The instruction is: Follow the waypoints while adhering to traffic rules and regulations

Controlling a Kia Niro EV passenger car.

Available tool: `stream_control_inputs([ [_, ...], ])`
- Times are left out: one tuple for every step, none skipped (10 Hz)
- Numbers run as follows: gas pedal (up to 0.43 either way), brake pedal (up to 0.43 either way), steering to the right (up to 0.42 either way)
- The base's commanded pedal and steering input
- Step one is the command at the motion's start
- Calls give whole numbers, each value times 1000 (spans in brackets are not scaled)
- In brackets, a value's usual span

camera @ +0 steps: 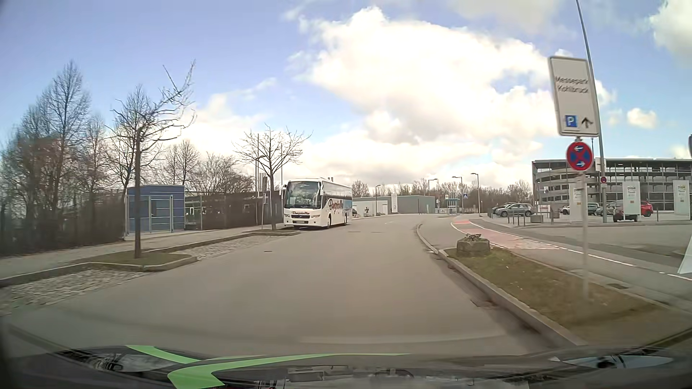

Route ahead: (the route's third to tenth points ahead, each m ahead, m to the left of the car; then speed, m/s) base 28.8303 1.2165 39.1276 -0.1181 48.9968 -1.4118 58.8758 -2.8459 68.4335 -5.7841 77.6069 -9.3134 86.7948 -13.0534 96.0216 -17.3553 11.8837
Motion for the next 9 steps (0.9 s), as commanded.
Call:
stream_control_inputs([
  [87, 0, 15],
  [87, 0, 15],
  [87, 0, 14],
  [98, 0, 13],
  [98, 0, 14],
  [98, 0, 16],
  [98, 0, 16],
  [98, 0, 16],
  [98, 0, 16],
])
